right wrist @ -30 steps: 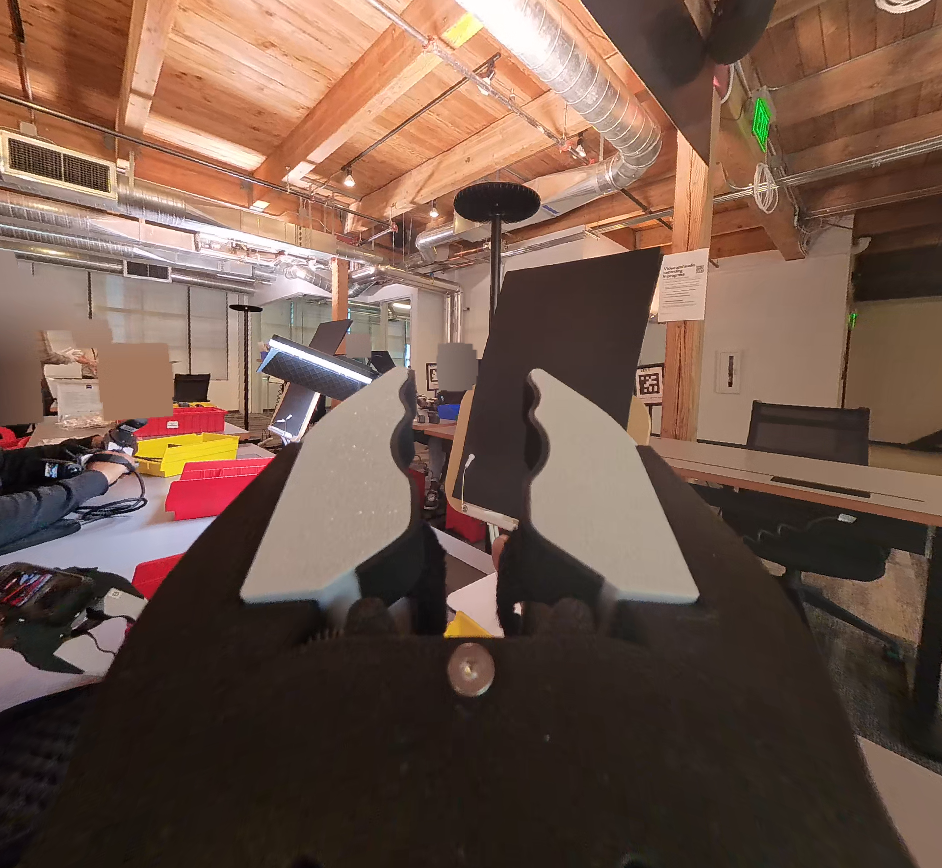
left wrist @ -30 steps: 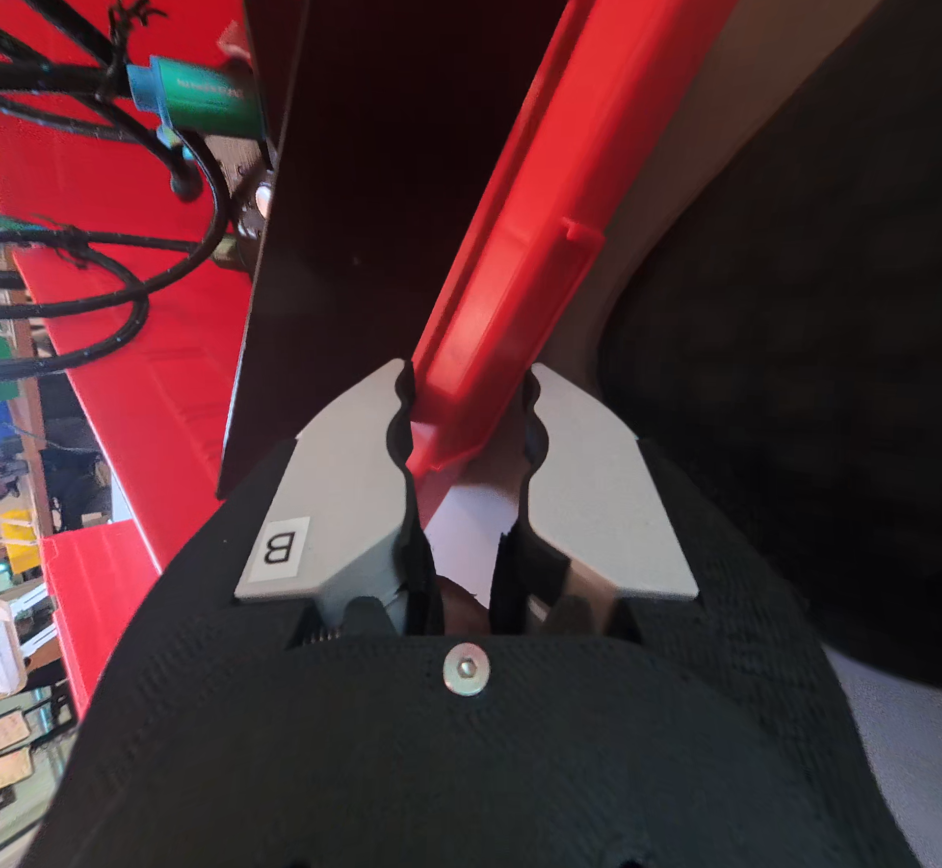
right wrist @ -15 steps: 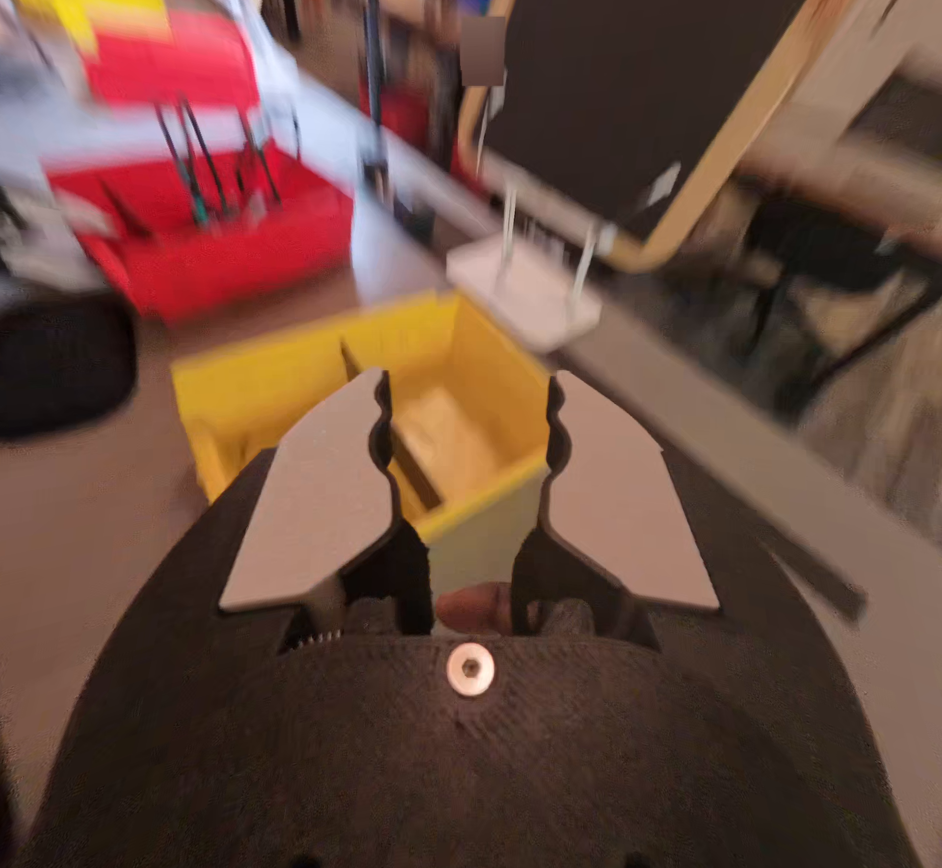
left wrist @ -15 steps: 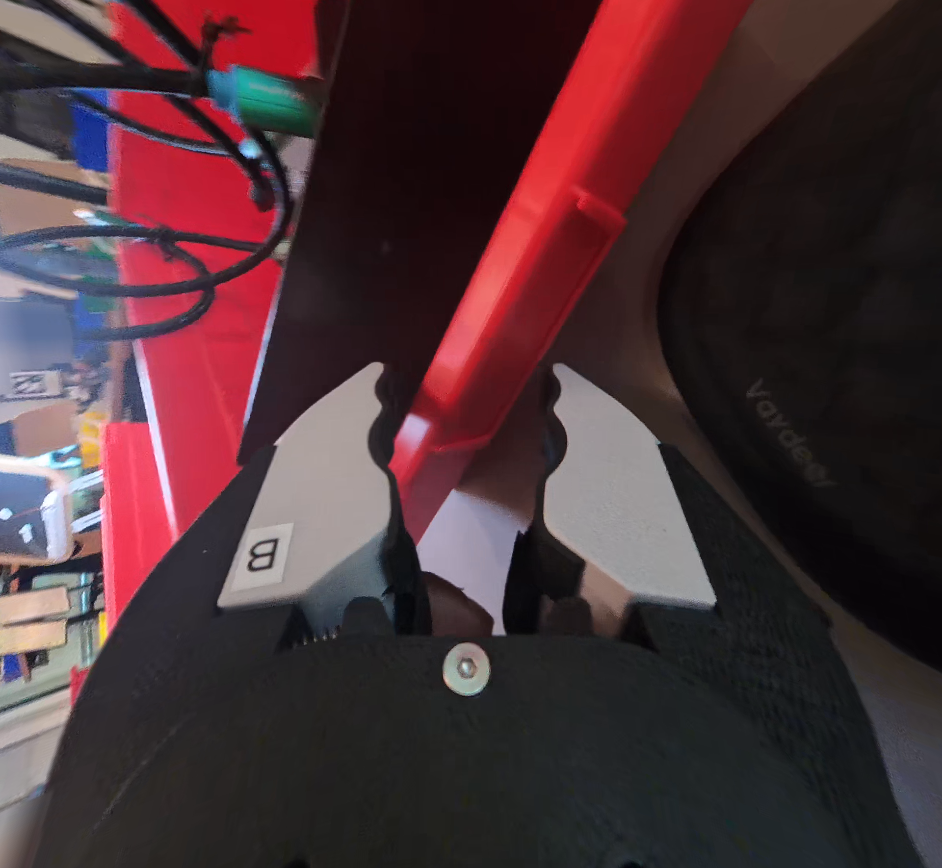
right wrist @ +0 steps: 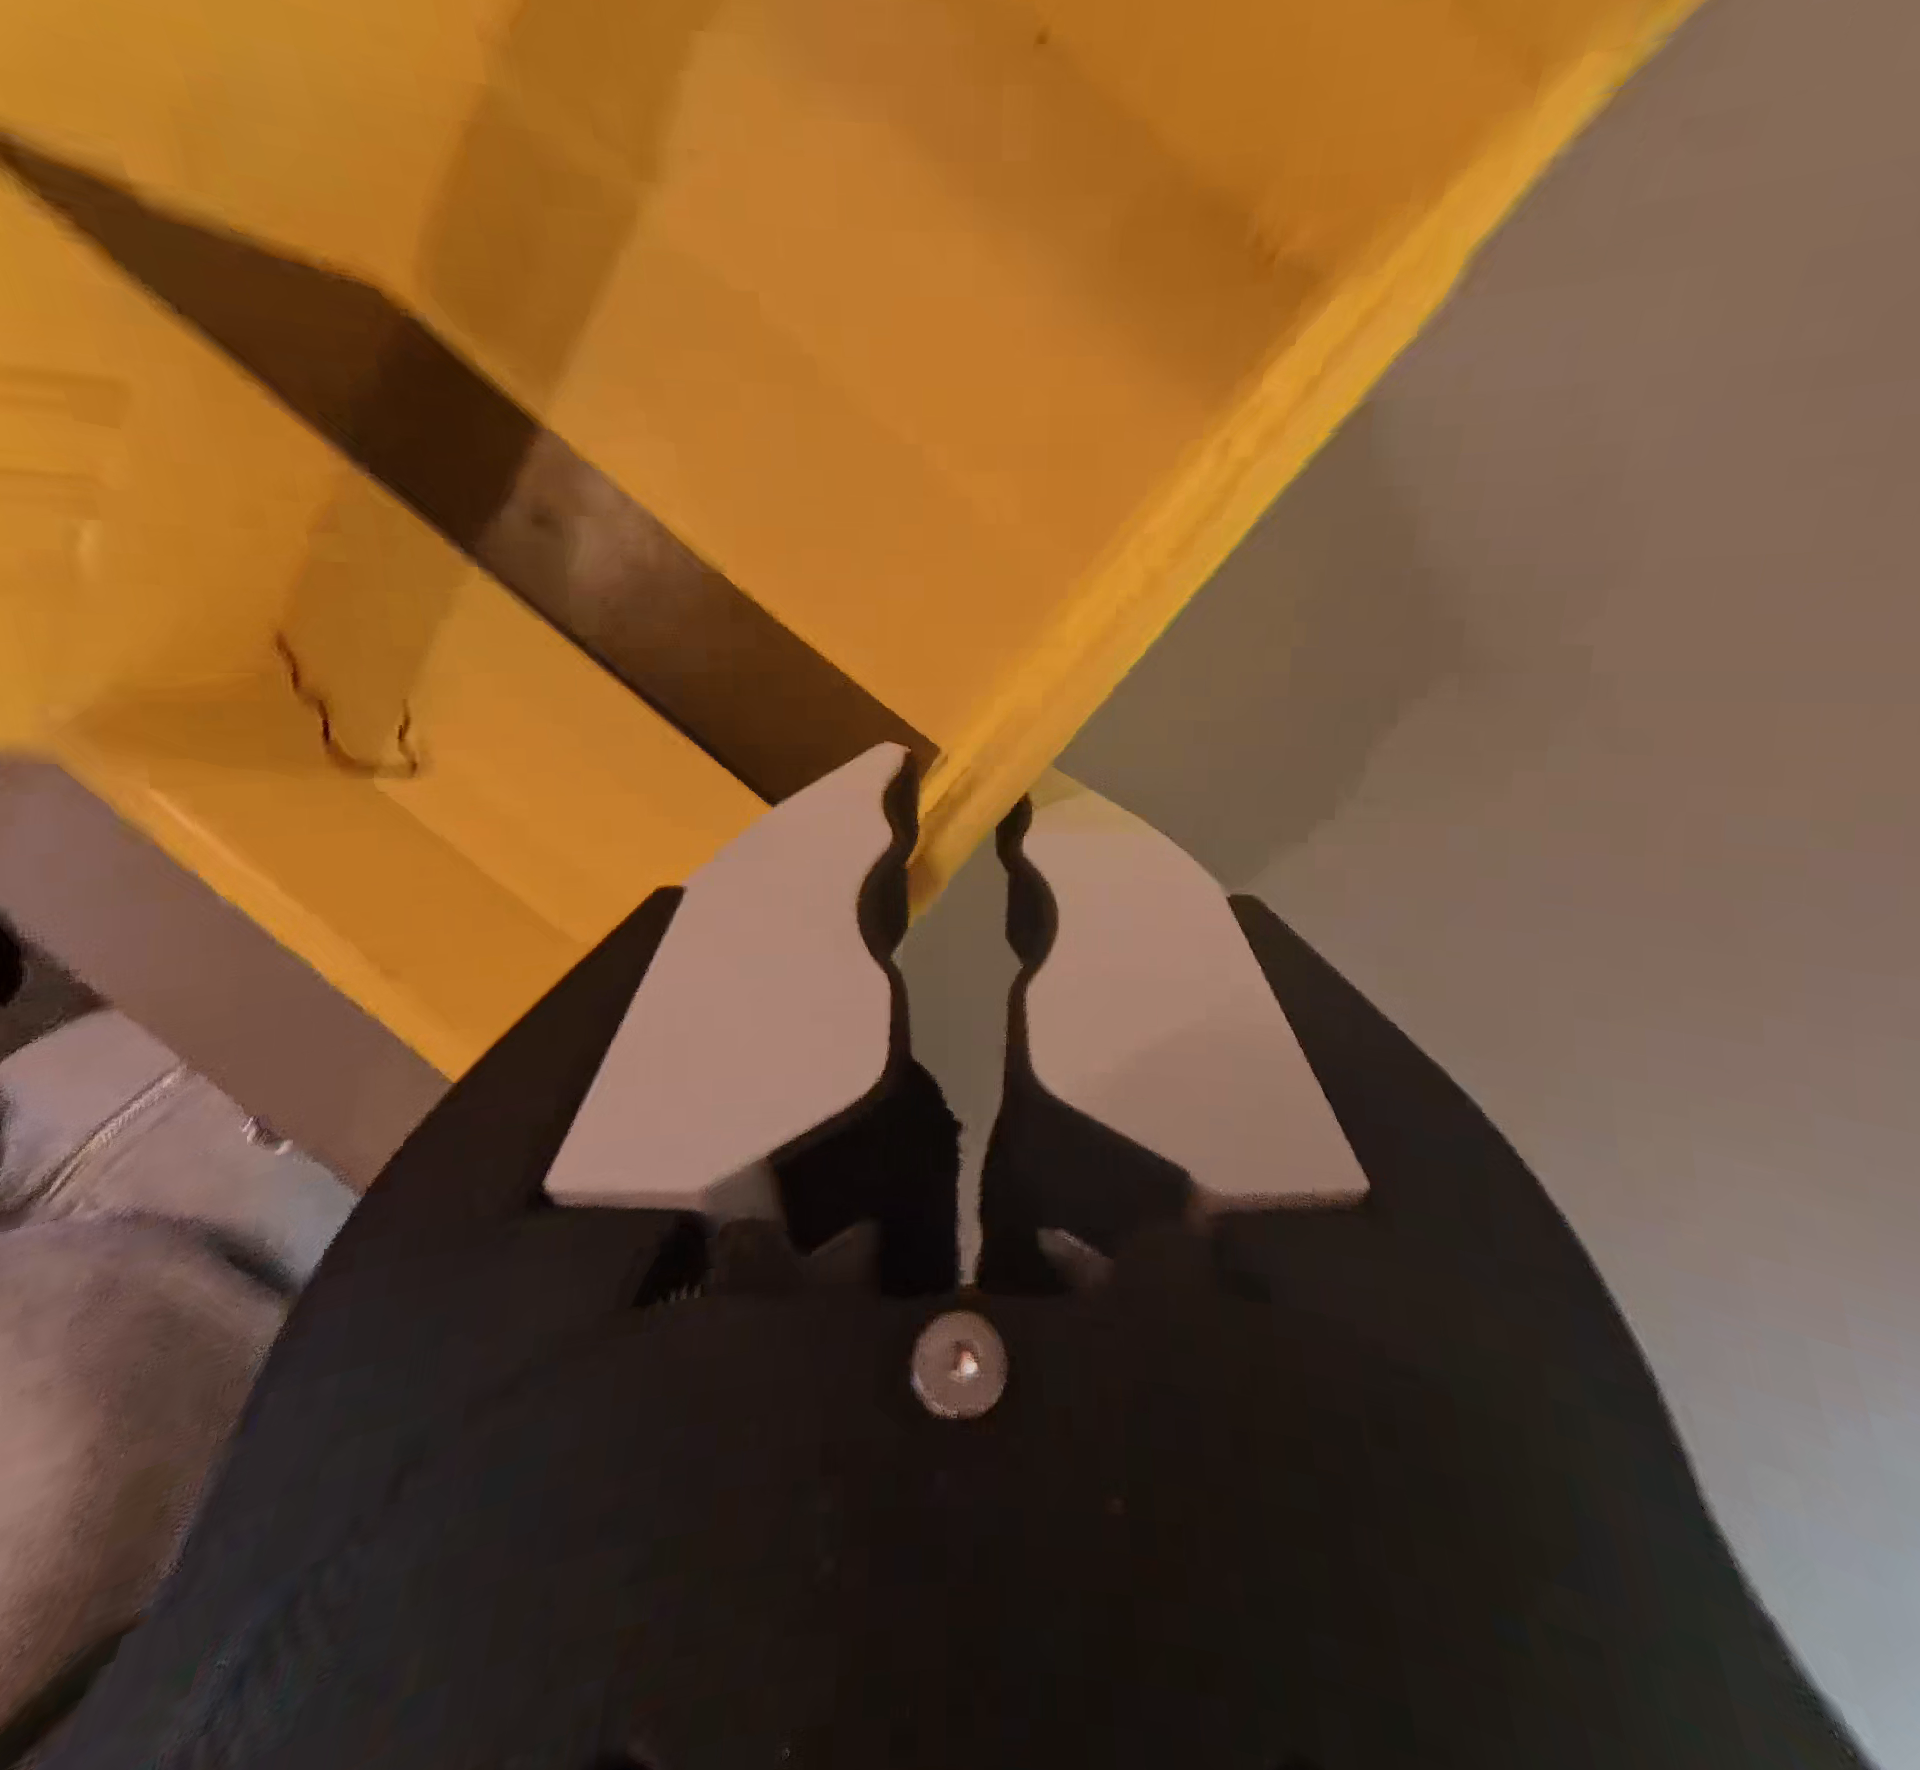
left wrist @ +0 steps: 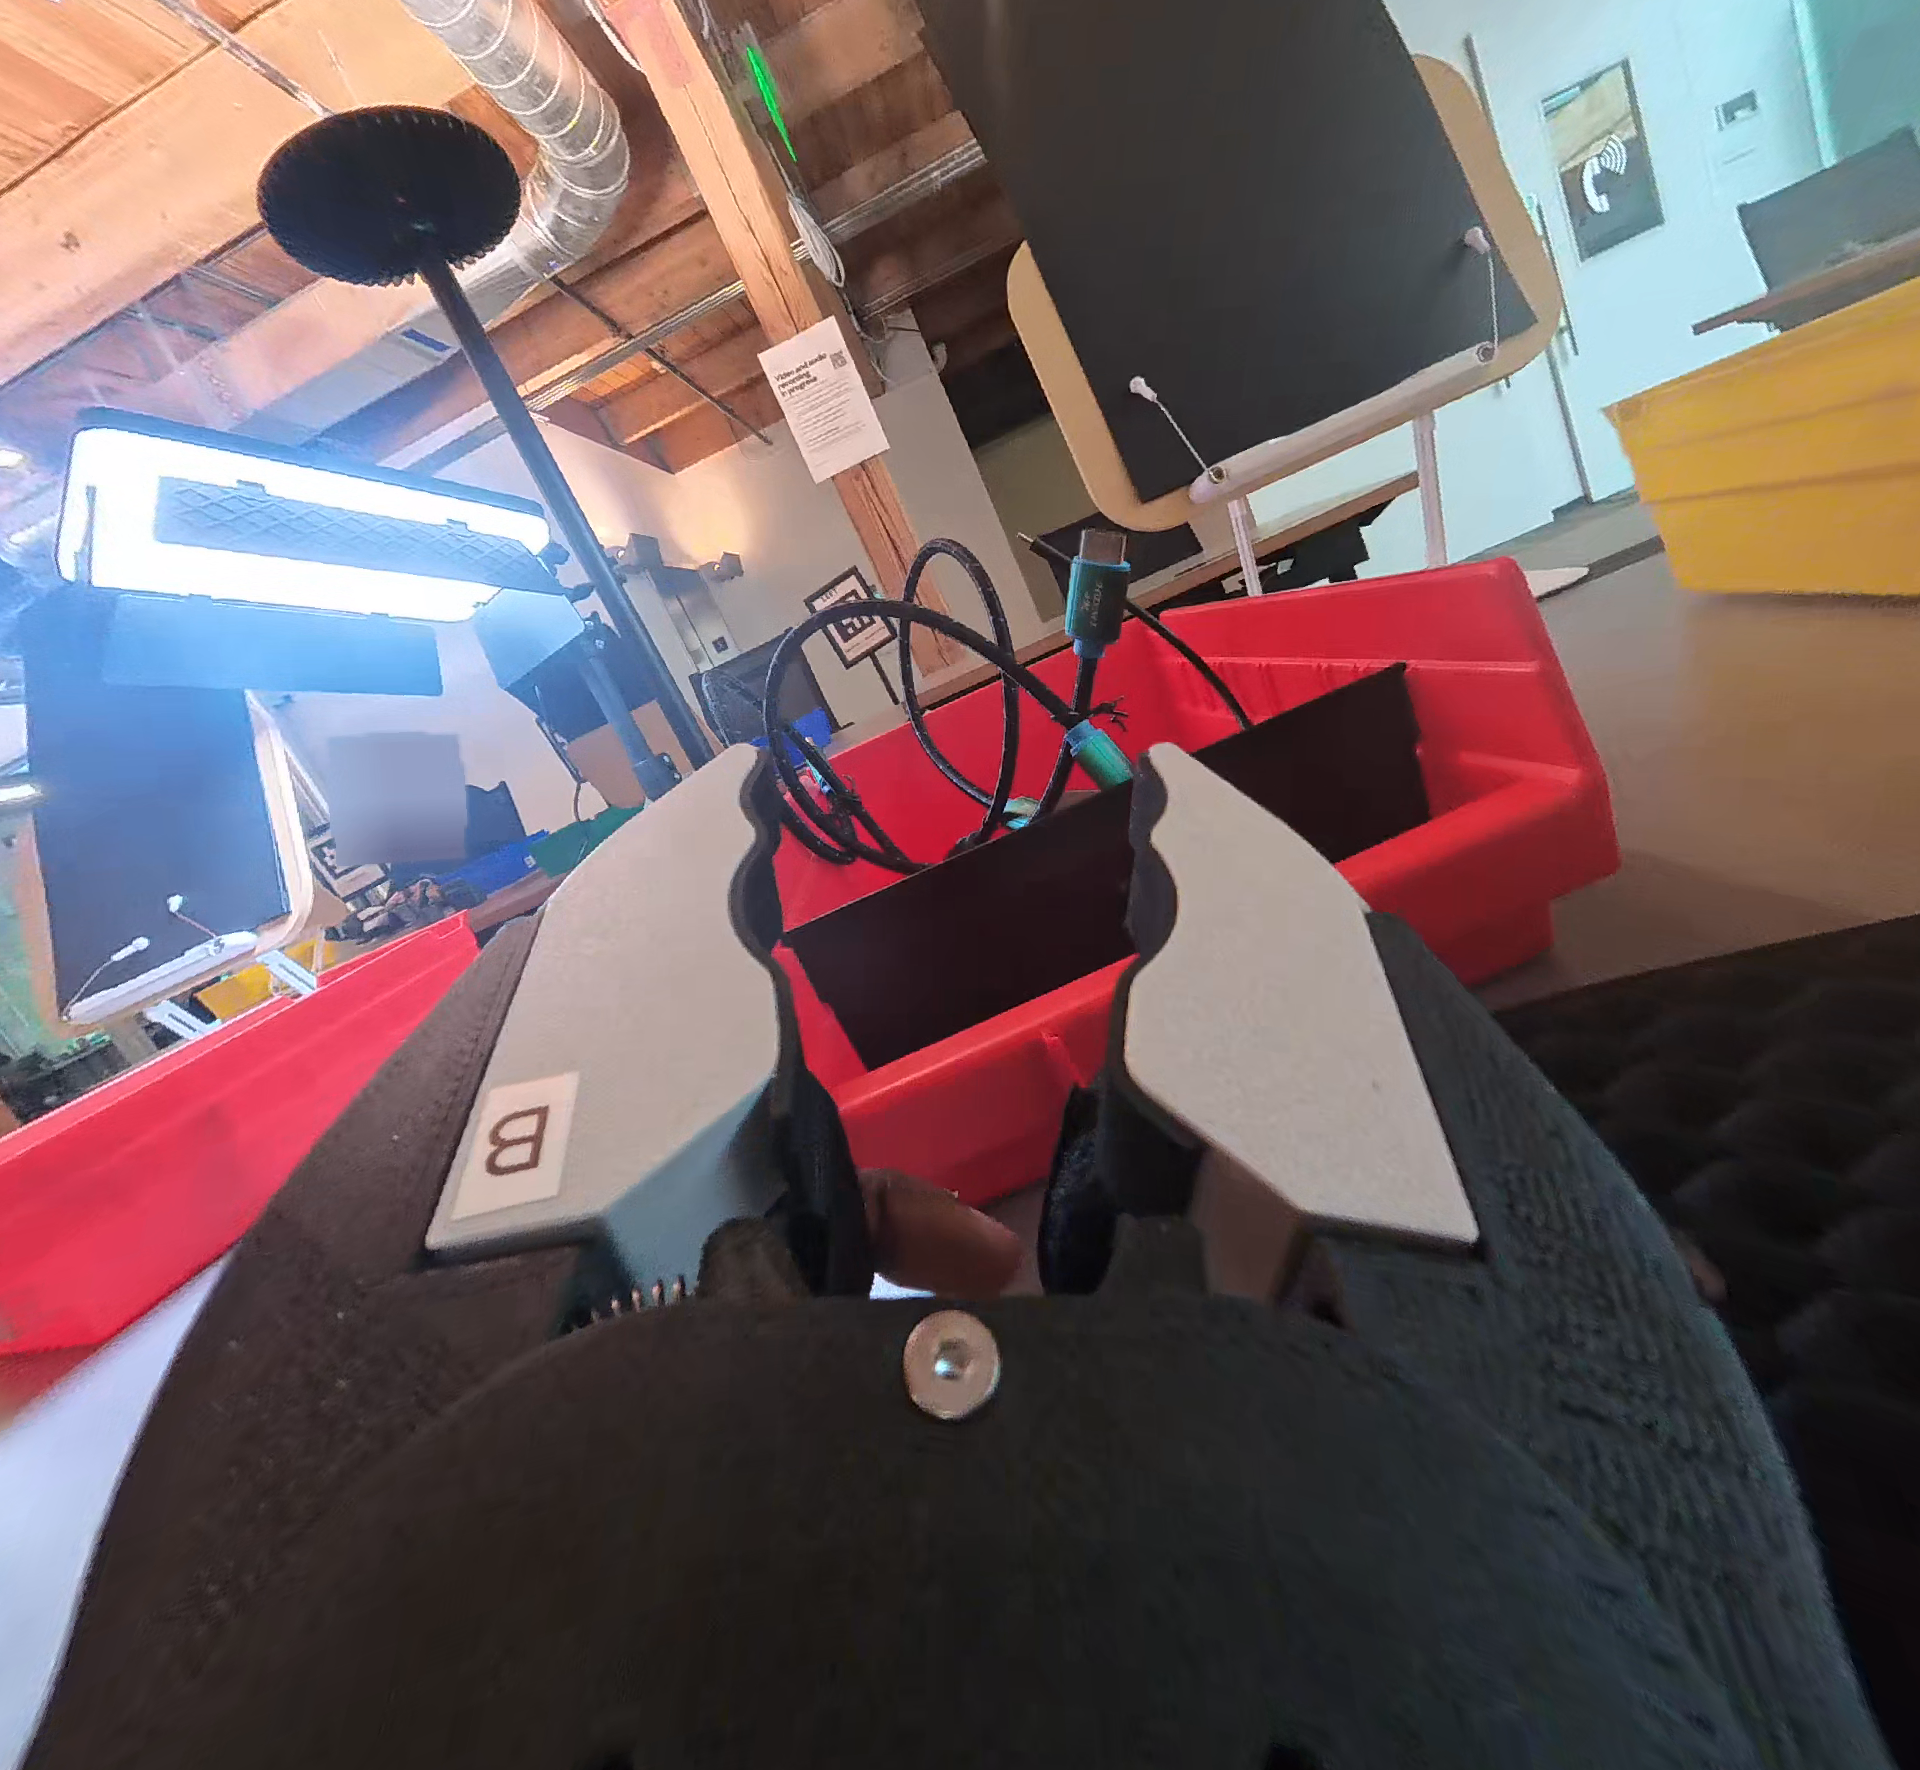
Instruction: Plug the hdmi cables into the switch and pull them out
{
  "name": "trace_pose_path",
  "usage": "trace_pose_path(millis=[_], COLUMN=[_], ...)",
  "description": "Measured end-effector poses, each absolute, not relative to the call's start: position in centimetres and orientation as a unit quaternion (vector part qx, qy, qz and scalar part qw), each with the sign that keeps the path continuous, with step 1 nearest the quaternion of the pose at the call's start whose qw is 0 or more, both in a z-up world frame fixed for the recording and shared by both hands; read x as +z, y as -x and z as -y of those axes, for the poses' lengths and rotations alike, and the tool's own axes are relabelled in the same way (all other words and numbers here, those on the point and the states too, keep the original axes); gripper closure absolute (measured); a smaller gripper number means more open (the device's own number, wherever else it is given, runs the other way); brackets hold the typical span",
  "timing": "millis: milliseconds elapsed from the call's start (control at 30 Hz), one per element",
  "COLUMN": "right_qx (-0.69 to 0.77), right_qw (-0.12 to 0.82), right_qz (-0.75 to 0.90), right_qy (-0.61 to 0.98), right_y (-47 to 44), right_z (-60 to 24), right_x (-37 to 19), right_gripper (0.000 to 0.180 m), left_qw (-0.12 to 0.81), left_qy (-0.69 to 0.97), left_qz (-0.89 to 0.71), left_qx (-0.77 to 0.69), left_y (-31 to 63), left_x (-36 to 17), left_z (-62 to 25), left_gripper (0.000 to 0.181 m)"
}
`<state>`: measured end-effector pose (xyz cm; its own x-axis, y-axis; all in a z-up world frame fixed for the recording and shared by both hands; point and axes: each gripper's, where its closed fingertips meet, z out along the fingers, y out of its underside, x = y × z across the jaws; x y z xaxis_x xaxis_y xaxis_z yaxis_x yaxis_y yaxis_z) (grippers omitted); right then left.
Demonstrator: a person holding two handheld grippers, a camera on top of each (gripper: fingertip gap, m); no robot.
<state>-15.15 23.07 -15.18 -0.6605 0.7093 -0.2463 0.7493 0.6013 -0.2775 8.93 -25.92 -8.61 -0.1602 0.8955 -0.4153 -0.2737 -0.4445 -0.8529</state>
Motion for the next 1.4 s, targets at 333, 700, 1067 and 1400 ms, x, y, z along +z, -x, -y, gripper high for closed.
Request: trace_pose_path(millis=[333, 700, 1067, 1400], right_qx=[-0.210, -0.167, -0.343, -0.491], right_qw=[-0.095, -0.122, -0.377, -0.610], right_qz=[-0.810, -0.749, -0.621, -0.518], right_qy=[-0.539, -0.629, -0.595, -0.345], right_y=[20.5, 17.5, 21.1, 18.3], right_z=[-37.3, -47.4, -49.0, -45.0], right_x=[-15.0, -15.9, -4.4, 8.3], right_gripper=[0.176, 0.171, 0.131, 0.073], left_qw=[0.291, 0.292, 0.332, 0.193], left_qy=[0.612, 0.614, 0.639, 0.764], left_qz=[0.275, 0.272, 0.233, 0.238], left_qx=[0.682, 0.680, 0.653, 0.568], left_y=[-6.9, -6.9, -6.9, -4.0], left_x=[-12.2, -12.2, -12.5, -17.8], left_z=[24.3, 24.2, 22.5, 28.2], left_gripper=[0.119, 0.120, 0.117, 0.132])
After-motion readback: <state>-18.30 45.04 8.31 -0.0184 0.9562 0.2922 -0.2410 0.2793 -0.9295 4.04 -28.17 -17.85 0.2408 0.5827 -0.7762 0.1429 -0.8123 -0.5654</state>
